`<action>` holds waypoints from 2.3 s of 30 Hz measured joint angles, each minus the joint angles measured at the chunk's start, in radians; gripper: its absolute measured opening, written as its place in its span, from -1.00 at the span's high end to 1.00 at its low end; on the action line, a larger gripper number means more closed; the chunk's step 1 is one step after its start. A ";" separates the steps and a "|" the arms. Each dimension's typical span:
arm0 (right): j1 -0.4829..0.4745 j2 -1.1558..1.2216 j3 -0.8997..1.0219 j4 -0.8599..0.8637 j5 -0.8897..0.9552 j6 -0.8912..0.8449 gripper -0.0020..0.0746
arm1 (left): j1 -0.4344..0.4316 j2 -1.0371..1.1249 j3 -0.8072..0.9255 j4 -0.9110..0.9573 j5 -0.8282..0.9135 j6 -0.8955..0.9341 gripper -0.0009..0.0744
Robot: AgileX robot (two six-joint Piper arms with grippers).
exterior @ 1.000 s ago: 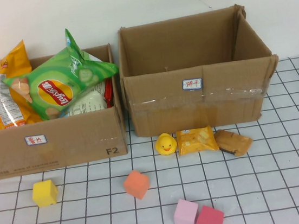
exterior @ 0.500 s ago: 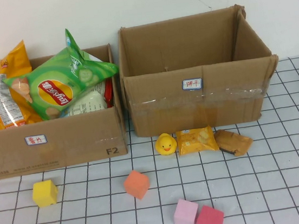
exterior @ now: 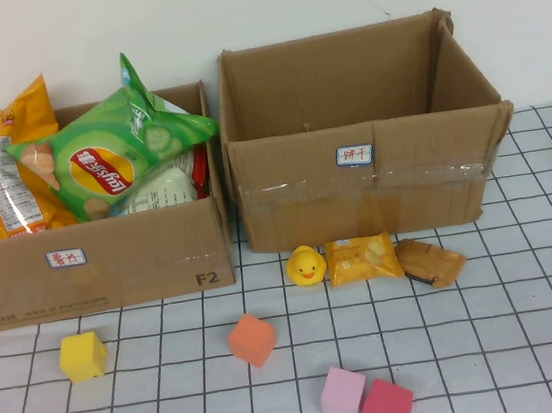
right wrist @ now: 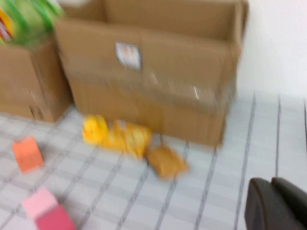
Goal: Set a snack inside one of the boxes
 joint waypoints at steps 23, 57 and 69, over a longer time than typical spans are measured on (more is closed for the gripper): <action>-0.387 -0.360 0.388 0.211 -0.133 -0.223 0.95 | 0.000 0.000 0.000 0.000 0.000 0.000 0.98; -0.477 -0.360 0.388 0.213 0.046 -0.204 0.95 | 0.000 0.000 0.000 0.049 0.000 0.002 0.98; -0.477 -0.360 0.386 0.213 0.046 -0.204 0.95 | 0.176 0.000 0.288 -0.004 -0.350 0.023 0.98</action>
